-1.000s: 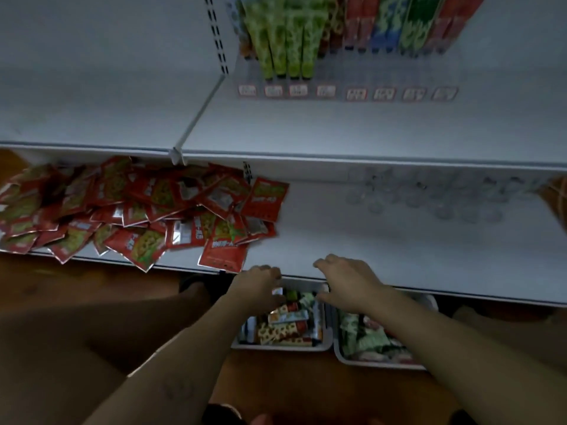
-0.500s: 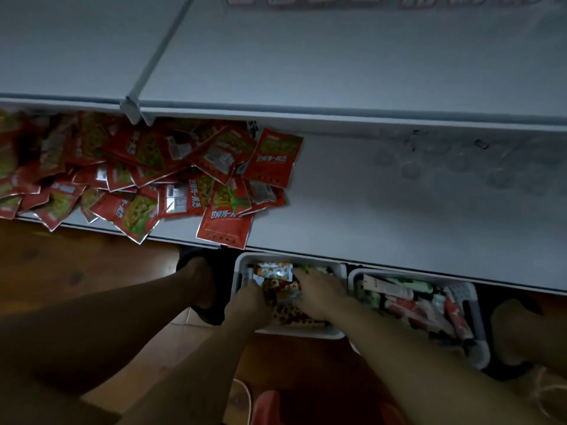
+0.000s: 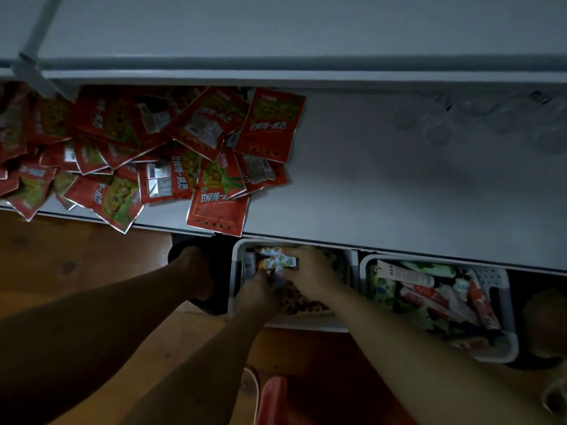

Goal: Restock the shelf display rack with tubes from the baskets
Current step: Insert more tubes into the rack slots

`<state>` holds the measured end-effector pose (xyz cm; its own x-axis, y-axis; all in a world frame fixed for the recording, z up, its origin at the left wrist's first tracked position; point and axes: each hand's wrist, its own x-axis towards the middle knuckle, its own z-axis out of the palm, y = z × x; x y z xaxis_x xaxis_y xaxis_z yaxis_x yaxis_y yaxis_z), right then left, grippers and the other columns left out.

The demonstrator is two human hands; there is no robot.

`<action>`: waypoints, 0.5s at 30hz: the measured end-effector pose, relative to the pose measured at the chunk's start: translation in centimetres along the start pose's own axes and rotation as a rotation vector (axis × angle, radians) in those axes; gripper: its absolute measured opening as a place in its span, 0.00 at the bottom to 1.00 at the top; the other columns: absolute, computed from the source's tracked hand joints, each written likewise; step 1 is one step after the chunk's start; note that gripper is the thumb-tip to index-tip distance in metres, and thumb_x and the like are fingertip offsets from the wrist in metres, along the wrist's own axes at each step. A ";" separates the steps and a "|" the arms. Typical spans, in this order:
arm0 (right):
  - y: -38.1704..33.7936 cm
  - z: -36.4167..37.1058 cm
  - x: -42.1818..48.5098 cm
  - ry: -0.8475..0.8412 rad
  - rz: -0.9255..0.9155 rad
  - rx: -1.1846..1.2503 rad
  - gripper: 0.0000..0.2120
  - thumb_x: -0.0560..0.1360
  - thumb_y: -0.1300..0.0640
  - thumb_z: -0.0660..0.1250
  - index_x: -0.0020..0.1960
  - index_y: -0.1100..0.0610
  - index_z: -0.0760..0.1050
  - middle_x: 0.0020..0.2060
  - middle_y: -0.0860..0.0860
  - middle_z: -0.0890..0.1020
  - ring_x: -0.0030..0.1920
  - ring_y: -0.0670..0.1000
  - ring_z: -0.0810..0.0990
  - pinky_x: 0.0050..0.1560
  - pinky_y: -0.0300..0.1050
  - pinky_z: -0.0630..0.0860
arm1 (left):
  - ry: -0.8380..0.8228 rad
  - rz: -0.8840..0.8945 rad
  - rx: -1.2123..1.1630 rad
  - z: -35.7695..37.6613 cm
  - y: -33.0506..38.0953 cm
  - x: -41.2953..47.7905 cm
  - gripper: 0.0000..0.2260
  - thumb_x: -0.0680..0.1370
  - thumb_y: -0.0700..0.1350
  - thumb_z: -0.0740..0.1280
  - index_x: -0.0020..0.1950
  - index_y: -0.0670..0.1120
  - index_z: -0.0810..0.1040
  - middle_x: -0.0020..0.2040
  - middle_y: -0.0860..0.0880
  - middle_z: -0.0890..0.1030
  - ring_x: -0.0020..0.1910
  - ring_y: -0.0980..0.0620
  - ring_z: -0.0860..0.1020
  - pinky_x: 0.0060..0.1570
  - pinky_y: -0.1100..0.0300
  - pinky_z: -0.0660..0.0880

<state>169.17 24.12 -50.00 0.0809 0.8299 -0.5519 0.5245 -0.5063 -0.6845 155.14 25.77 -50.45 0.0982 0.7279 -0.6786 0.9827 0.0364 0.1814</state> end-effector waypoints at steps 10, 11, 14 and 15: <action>-0.4 -0.8 -2.4 0.135 -0.030 -0.137 0.14 0.77 0.59 0.64 0.63 0.55 0.73 0.56 0.55 0.78 0.54 0.55 0.77 0.50 0.47 0.74 | -0.143 0.108 -0.057 -2.5 1.0 -1.6 0.15 0.83 0.43 0.50 0.62 0.36 0.69 0.58 0.36 0.76 0.54 0.38 0.76 0.48 0.55 0.71; -0.5 -1.2 -2.8 0.123 -0.039 -0.172 0.14 0.78 0.59 0.64 0.63 0.56 0.74 0.57 0.55 0.77 0.55 0.56 0.77 0.51 0.46 0.73 | -0.119 0.120 -0.083 -3.1 1.2 -2.3 0.15 0.84 0.44 0.50 0.62 0.36 0.69 0.58 0.35 0.76 0.55 0.38 0.76 0.50 0.53 0.72; -1.4 -2.4 -4.5 0.199 -0.084 -0.210 0.12 0.77 0.59 0.64 0.59 0.54 0.78 0.56 0.54 0.76 0.54 0.55 0.76 0.47 0.43 0.71 | 0.047 0.182 -0.159 -5.0 1.8 -4.6 0.17 0.83 0.51 0.53 0.62 0.39 0.68 0.57 0.36 0.77 0.55 0.37 0.76 0.49 0.53 0.71; -1.7 -2.7 -5.1 0.236 -0.109 -0.203 0.10 0.77 0.58 0.64 0.57 0.54 0.79 0.55 0.54 0.75 0.52 0.55 0.76 0.47 0.43 0.72 | 0.075 0.206 -0.184 -5.7 1.9 -5.3 0.18 0.82 0.53 0.54 0.62 0.40 0.68 0.57 0.37 0.77 0.55 0.37 0.76 0.49 0.52 0.72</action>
<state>170.14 21.37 -44.80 0.1972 0.9199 -0.3389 0.6971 -0.3746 -0.6113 155.63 25.88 -42.50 0.2740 0.7814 -0.5606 0.8977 0.0013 0.4406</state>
